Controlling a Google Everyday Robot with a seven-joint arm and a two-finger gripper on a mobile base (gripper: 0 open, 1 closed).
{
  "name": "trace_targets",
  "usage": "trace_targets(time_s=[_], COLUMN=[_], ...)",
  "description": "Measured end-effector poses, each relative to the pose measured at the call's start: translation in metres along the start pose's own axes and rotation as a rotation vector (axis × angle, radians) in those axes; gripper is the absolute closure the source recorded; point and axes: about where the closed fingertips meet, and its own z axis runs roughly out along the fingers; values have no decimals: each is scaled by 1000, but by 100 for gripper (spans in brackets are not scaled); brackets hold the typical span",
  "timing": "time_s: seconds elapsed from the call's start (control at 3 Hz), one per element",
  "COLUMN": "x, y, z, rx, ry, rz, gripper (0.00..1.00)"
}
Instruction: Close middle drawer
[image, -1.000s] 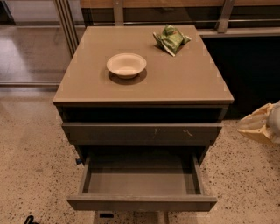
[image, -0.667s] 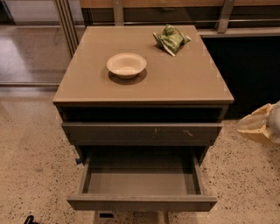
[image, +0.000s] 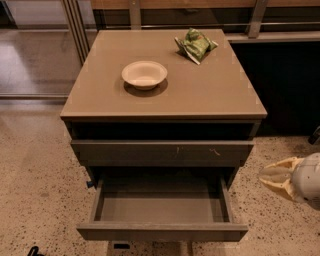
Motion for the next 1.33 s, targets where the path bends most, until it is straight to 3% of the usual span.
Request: trace_targets(time_s=[0.33,0.67,1.33], x=[40,75,131], y=[22,39,60], z=[39,75,127], rx=[-7,-53,-152], ry=[-22,-16,18], rz=[106,191,299], gripper=[100,100,100])
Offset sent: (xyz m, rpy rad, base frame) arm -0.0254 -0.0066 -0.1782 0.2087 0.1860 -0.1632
